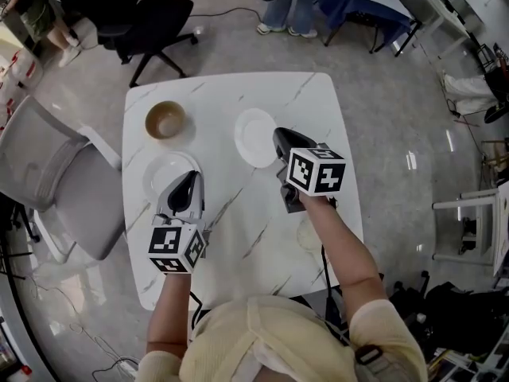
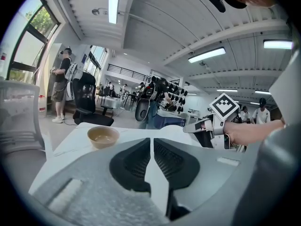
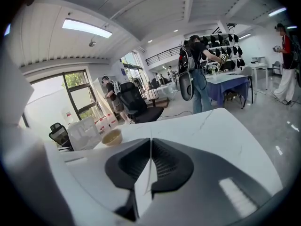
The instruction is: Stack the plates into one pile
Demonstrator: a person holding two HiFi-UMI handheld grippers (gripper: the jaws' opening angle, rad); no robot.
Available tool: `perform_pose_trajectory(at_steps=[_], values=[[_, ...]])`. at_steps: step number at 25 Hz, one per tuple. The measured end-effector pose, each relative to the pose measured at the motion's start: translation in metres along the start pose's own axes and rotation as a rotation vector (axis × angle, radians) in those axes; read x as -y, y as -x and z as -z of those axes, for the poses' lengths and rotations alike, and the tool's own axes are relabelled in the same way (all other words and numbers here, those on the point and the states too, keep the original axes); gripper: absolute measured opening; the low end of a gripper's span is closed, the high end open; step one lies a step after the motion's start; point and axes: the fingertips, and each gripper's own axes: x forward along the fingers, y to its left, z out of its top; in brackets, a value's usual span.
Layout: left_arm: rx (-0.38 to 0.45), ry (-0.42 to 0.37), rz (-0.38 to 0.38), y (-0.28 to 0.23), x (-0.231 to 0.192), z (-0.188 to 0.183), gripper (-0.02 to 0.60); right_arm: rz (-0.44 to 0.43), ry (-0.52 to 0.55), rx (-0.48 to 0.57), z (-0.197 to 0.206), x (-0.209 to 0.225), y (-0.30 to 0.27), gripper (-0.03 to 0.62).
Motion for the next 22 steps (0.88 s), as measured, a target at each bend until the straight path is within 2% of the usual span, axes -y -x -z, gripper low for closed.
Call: perform_pose_trajectory(at_steps=[10,22], values=[[0.036,0.021,-0.051,0.040,-0.023,-0.010,0.012,-0.038,0.075,0.021,-0.006,-0.043,0.020,0.015],[0.079,0.058,-0.200,0.105,-0.074,-0.008,0.012,-0.113,0.091,0.023,0.002,-0.098,0.033,0.015]])
